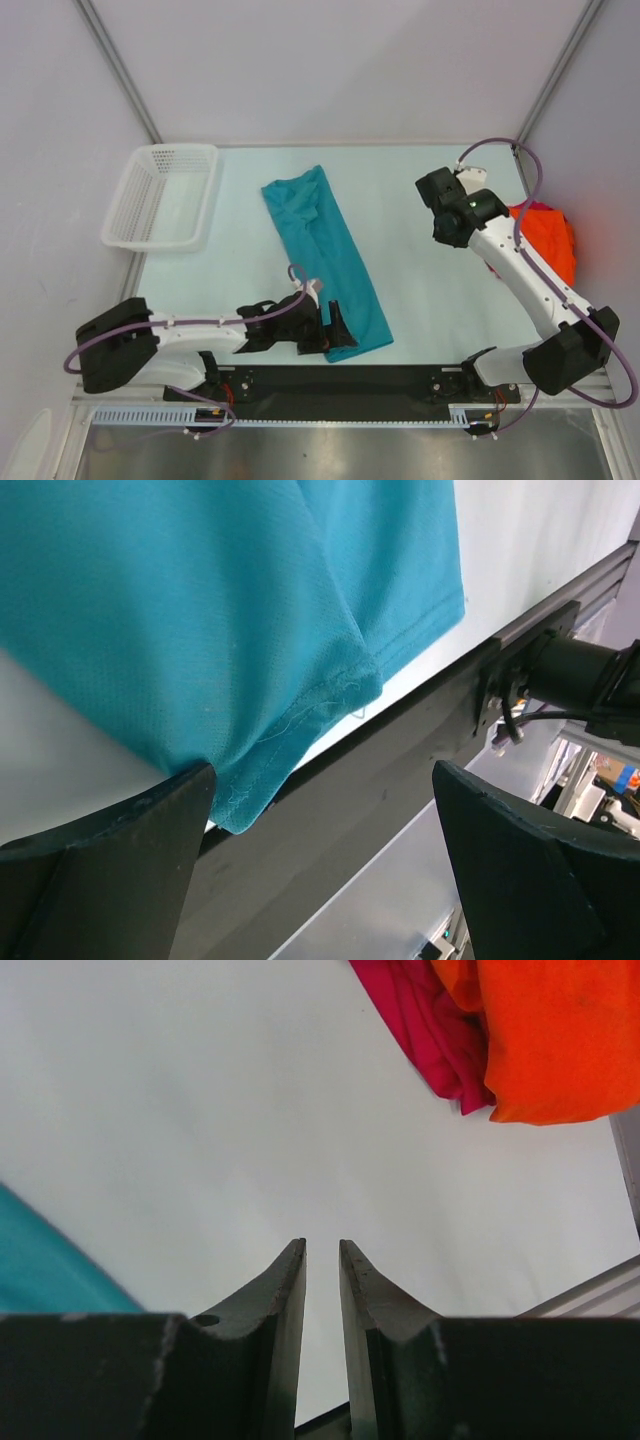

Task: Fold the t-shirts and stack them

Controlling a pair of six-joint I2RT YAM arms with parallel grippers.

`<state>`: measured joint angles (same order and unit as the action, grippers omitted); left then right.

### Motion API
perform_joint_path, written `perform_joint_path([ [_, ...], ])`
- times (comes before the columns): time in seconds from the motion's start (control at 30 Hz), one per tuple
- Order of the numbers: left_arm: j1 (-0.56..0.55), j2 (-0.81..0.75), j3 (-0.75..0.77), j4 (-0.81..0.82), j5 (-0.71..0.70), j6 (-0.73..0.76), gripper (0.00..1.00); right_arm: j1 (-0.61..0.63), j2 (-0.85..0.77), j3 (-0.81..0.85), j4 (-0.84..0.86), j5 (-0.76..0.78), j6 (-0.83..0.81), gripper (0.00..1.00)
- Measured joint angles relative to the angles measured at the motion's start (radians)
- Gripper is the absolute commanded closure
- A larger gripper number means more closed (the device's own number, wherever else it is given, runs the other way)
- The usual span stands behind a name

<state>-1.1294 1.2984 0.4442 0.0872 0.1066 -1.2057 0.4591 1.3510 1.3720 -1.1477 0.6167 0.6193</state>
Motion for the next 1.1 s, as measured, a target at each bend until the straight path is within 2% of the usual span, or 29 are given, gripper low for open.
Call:
perform_joint_path([
  [0.3, 0.003, -0.186, -0.058, -0.190, -0.071, -0.036, 0.01, 0.105, -0.001, 0.000, -0.015, 0.012, 0.035, 0.74],
  [0.73, 0.153, -0.407, -0.123, -0.394, -0.090, -0.018, 0.00, 0.169, 0.029, -0.001, -0.023, 0.025, 0.066, 0.74],
  [0.93, 0.158, -0.399, -0.080, -0.491, -0.124, 0.023, 0.00, 0.181, 0.034, -0.028, -0.021, 0.026, 0.071, 0.74],
  [1.1, 0.149, -0.251, 0.065, -0.555, -0.155, 0.088, 0.01, 0.187, 0.054, -0.039, -0.016, 0.025, 0.081, 0.74],
])
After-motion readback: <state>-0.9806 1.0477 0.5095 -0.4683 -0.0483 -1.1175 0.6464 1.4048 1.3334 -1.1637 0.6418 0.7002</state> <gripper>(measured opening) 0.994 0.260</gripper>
